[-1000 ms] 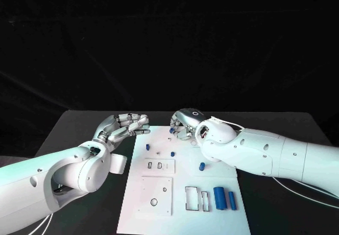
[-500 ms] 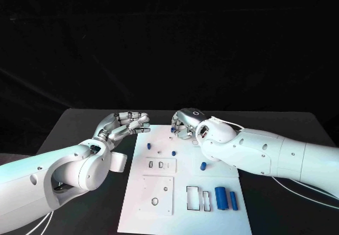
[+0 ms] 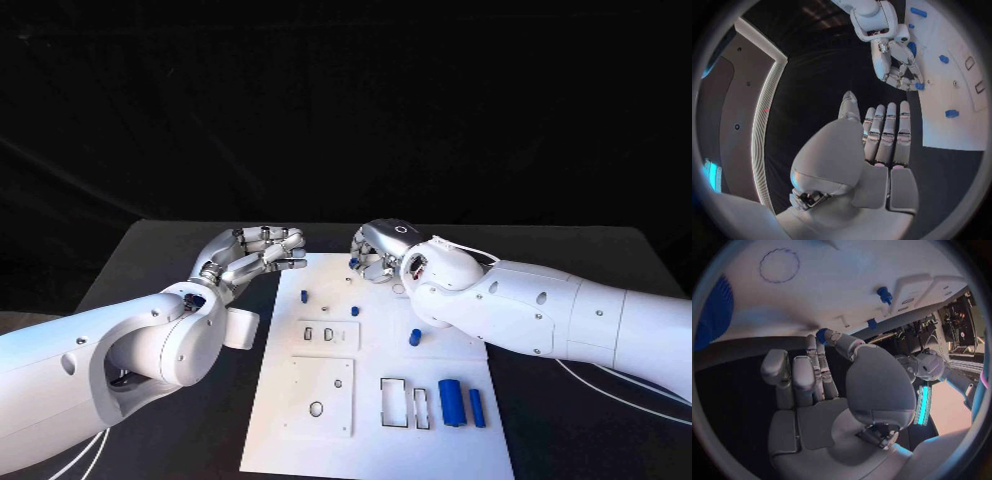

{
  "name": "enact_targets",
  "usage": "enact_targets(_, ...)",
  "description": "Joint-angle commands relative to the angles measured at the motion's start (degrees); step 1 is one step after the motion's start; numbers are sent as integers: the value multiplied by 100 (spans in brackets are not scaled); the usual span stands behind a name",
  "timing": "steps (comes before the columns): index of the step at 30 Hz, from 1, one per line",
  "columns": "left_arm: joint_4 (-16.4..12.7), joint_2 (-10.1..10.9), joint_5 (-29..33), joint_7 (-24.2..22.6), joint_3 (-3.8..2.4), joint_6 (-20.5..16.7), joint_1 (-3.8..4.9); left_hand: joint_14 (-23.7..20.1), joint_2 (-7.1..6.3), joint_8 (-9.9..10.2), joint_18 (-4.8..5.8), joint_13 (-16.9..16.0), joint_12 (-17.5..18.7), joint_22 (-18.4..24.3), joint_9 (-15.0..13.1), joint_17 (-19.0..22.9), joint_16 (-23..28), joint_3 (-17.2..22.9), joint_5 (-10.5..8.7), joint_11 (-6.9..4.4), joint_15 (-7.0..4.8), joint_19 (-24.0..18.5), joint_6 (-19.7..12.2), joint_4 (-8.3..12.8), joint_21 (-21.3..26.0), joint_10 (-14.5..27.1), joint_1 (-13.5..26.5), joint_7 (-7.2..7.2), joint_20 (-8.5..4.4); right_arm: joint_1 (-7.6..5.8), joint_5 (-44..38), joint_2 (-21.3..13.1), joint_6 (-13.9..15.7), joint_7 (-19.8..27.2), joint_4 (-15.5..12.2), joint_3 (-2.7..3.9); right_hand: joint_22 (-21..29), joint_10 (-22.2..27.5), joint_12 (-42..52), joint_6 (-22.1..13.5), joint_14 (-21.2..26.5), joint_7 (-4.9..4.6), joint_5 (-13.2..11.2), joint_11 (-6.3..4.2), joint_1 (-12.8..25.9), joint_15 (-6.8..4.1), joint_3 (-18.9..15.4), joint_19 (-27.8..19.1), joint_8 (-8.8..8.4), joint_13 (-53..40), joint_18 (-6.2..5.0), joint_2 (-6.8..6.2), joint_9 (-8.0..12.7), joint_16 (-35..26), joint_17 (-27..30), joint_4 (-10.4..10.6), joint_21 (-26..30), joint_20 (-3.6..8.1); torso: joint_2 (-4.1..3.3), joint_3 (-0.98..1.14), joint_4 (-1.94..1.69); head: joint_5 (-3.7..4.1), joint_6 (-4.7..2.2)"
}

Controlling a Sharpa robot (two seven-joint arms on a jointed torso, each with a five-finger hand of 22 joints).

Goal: Assemble the parts on the task board

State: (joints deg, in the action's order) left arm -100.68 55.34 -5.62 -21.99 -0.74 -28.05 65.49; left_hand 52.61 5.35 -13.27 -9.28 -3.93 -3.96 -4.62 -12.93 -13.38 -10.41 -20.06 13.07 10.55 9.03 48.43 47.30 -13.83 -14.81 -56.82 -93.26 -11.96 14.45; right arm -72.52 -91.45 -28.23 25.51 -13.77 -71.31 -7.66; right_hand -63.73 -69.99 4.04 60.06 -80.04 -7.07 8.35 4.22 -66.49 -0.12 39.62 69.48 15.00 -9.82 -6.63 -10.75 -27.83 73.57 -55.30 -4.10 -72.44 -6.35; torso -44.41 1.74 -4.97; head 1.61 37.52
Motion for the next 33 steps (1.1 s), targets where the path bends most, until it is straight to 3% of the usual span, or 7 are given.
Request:
enact_targets(1, -13, -5, 7, -21, -5, 101, 13, -50, 20, 22, -91, 9, 33, 7, -7, -5, 32, 6, -26, 11, -8, 0, -47, 30, 37, 47, -17, -107, 37, 0, -32, 8, -72, -60, 27, -1, 56, 162, -52, -177, 64, -79, -3, 57, 93, 71, 6, -56, -74, 16, 29, -95, 24, -63, 126, 40, 36, -26, -4, 0, 2, -1, -11)
enact_targets(4, -13, -6, 7, -20, -5, 102, 14, -56, 22, 25, -91, 10, 34, 9, -9, -6, 38, 1, -29, 11, -7, -2, -52, 33, 40, 56, -16, -109, 38, -2, 12, 14, -150, -43, 39, -1, 153, 517, -32, -645, 196, -276, 143, 207, 251, 202, -291, -205, -373, 54, 2, -360, 146, -103, 310, 132, 155, -153, -3, -5, -3, 0, -11)
enact_targets(10, -8, 7, 7, -17, -5, 98, 16, -56, 22, 25, -91, 10, 34, 9, -9, -6, 38, 1, -29, 11, -7, -2, -52, 33, 40, 56, -16, -109, 38, -5, 46, -113, -165, -40, -78, -1, 122, 676, 10, -770, 241, -331, 243, 260, 118, 252, -770, -221, -492, 43, -11, -325, 226, -32, 355, 181, 176, -223, -3, -5, 3, -2, -9)
enact_targets(20, 2, 58, 7, -20, -5, 98, 16, -61, 25, 27, -90, 10, 33, 11, -12, -7, 44, -5, -30, 12, -5, -3, -57, 37, 44, 64, -16, -110, 39, -43, 196, -1004, 62, -110, -993, 63, -115, 391, 175, -627, 112, -257, 355, 176, 43, 184, -810, -13, -458, -42, 31, -289, 246, 120, 203, 226, 18, -176, 23, 1, 81, 10, -33)
enact_targets(26, 40, 70, 8, -17, -4, 120, 16, -61, 25, 27, -90, 10, 33, 11, -12, -7, 44, -5, -30, 12, -5, -3, -57, 37, 44, 64, -16, -110, 39, -194, 1033, -1721, -165, -192, -1563, 105, -469, -177, 485, -617, -126, -154, 188, 22, 146, 46, -865, 314, -469, -274, 109, -440, 237, 327, -134, 351, -234, -49, 68, 8, 149, 48, -43)
enact_targets(29, 62, 71, 9, -17, -3, 131, 16, -61, 25, 27, -90, 10, 33, 11, -12, -7, 44, -5, -30, 12, -5, -3, -57, 37, 44, 64, -16, -110, 39, -260, 1420, -1995, -418, -230, -1691, 114, -622, -473, 743, -744, -219, -114, 69, -49, 142, -13, -1030, 445, -535, -488, 144, -484, 243, 423, -322, 389, -338, 4, 88, 9, 185, 41, -42)
enact_targets(33, 84, 65, 9, -18, -3, 147, 16, -63, 27, 27, -90, 9, 32, 13, -14, -8, 47, -8, -31, 11, -5, -5, -57, 40, 46, 66, -17, -110, 39, -295, 1616, -2152, -685, -294, -1685, 118, -1008, -381, 2354, -942, -600, 14, -55, -113, -221, -119, -1988, 751, -571, -2044, 221, -365, 101, 1033, -1669, 539, -588, 144, 103, 21, 211, 29, -34)
